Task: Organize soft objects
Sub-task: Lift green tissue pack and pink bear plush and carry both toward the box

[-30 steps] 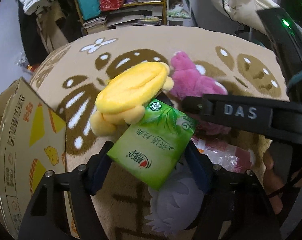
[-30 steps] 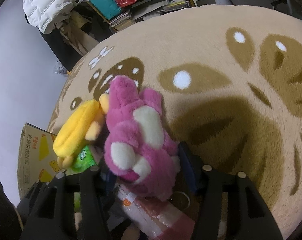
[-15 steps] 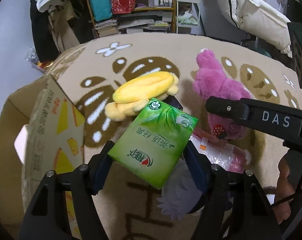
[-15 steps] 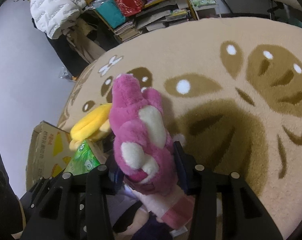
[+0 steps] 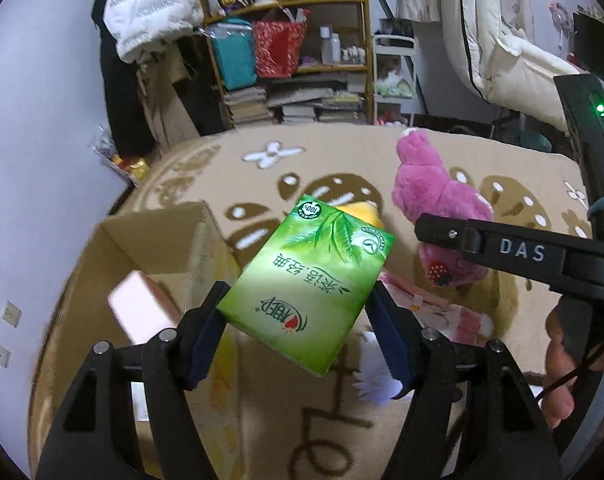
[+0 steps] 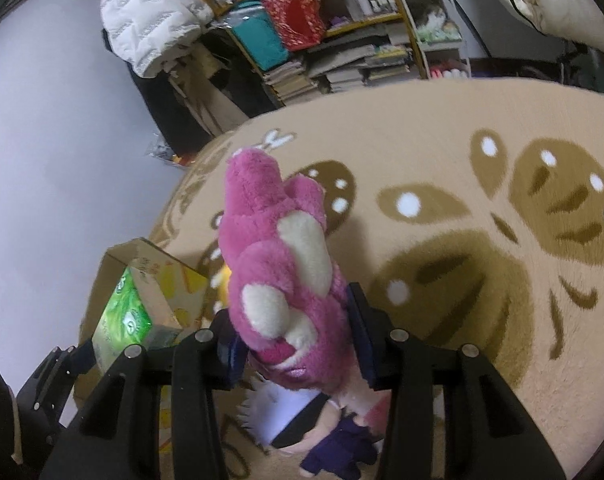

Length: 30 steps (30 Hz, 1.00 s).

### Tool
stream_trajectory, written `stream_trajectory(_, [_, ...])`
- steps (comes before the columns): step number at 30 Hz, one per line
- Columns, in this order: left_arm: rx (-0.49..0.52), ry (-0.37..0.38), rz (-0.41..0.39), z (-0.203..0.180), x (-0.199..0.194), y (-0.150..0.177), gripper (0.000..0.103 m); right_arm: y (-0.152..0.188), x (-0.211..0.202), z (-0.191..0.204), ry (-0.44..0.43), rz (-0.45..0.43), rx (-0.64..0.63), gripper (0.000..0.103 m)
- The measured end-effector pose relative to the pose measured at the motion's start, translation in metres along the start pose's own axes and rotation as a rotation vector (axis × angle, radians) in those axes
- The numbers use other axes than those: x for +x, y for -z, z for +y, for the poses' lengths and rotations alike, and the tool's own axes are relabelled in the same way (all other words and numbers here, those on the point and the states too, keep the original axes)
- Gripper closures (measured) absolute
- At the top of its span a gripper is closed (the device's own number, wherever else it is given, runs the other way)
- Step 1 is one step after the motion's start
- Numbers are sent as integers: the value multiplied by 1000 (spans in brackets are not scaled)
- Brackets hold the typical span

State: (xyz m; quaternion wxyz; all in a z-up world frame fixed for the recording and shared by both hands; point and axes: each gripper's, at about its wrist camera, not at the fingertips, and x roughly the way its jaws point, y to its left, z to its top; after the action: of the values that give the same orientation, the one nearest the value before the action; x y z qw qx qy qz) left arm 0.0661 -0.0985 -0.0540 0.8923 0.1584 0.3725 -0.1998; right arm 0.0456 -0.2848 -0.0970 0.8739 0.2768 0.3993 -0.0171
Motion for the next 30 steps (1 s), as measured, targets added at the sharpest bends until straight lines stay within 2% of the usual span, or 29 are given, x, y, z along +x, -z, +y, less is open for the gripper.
stream_trajectory(5, [-13,-22,-38,12,-26,-3,35,-2,-11,21,-26,-22,-46,56])
stream_trajectory(16, [-50,-89,-40,49,-64,1,35,4,-19,73,-78,-37,-157,56])
stream_trajectory(30, [-199,-179,11,113,-71,13,35,12,-23,144,-127,-68,-307,55])
